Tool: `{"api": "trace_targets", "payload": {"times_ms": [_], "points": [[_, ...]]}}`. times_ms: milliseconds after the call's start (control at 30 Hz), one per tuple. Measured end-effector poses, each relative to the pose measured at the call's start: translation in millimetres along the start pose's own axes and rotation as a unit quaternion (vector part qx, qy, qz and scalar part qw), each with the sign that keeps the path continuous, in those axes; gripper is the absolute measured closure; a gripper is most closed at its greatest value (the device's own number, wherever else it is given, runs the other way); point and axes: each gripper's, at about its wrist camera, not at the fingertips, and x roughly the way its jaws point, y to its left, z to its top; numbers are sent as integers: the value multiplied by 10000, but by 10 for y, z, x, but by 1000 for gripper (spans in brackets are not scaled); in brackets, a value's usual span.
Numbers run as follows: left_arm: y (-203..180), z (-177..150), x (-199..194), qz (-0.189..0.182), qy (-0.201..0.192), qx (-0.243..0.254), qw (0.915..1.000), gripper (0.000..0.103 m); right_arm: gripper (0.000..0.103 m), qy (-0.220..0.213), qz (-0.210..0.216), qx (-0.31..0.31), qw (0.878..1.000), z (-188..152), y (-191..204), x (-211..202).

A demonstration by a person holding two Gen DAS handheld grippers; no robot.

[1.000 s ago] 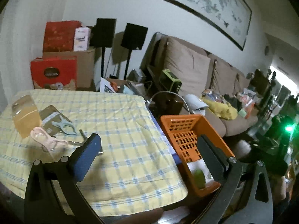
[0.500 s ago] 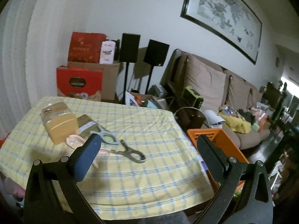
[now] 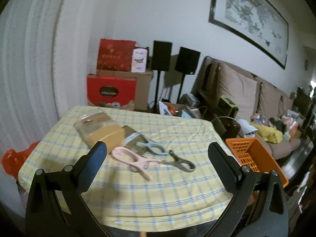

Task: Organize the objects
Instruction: 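Withdraw both grippers from the basket toward the plaid table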

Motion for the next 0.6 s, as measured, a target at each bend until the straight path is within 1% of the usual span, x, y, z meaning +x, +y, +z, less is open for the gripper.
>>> {"api": "trace_targets", "payload": {"times_ms": [67, 167, 233, 267, 300, 433, 533, 600], "points": [[143, 16, -19, 73, 10, -88, 9999, 1, 1, 96, 166, 198, 9996, -50, 49, 50], [300, 21, -16, 210, 105, -86, 9997, 1, 1, 343, 437, 415, 9976, -148, 171, 129], [369, 12, -38, 435, 44, -22, 9990, 1, 1, 484, 648, 507, 9954, -205, 288, 170], [413, 3, -75, 712, -101, 59, 9974, 1, 1, 572, 766, 512, 9941, -232, 359, 201], [437, 0, -100, 894, -193, 152, 9957, 1, 1, 651, 874, 444, 9931, -258, 444, 219], [557, 11, -184, 1200, -315, 526, 9909, 2, 1, 645, 936, -135, 9934, -314, 794, 164], [665, -3, -255, 1495, -487, 695, 9851, 2, 1, 673, 1088, -122, 9917, -337, 958, 142], [764, 5, -286, 1657, -509, 692, 9824, 2, 1, 708, 1233, 21, 9898, -333, 1090, 131]]}}
